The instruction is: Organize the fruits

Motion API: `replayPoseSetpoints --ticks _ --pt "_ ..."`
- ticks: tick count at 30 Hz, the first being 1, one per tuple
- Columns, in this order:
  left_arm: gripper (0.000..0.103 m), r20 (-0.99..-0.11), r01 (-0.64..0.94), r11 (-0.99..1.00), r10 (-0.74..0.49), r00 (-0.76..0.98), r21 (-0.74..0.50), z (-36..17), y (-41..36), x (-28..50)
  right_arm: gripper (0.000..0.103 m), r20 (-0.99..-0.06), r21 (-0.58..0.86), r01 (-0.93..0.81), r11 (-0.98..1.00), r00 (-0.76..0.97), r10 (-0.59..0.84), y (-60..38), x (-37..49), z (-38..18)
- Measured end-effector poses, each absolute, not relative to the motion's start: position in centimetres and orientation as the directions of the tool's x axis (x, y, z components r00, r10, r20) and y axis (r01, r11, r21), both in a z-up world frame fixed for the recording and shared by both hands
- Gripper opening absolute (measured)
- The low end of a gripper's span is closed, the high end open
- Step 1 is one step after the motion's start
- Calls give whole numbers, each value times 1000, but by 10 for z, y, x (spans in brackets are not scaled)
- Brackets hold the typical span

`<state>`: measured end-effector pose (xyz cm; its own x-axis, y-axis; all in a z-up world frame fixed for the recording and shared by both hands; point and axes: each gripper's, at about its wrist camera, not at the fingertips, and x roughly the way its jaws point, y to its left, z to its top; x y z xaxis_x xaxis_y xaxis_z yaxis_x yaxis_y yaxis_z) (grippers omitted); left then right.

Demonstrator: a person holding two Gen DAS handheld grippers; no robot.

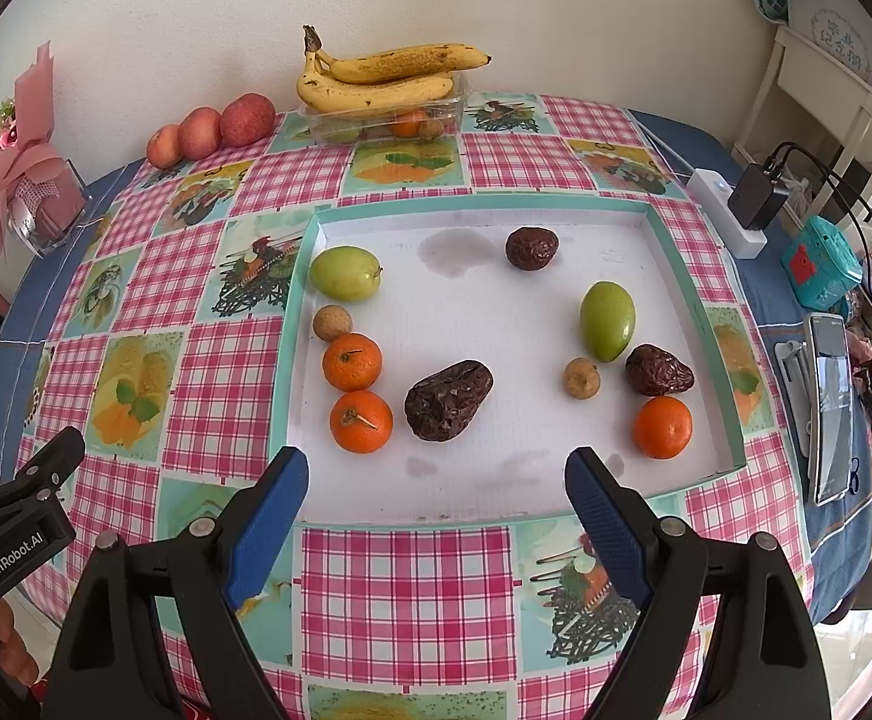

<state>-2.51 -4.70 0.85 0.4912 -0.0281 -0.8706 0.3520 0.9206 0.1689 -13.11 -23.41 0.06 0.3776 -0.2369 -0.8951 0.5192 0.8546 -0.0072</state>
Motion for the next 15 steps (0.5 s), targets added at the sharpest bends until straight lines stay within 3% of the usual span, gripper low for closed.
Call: replayPoseSetpoints --ticks 15 --pt "103 -872 353 920 -27 488 169 8 -46 -25 88 -897 -14 515 857 372 -238 -234 -130 0"
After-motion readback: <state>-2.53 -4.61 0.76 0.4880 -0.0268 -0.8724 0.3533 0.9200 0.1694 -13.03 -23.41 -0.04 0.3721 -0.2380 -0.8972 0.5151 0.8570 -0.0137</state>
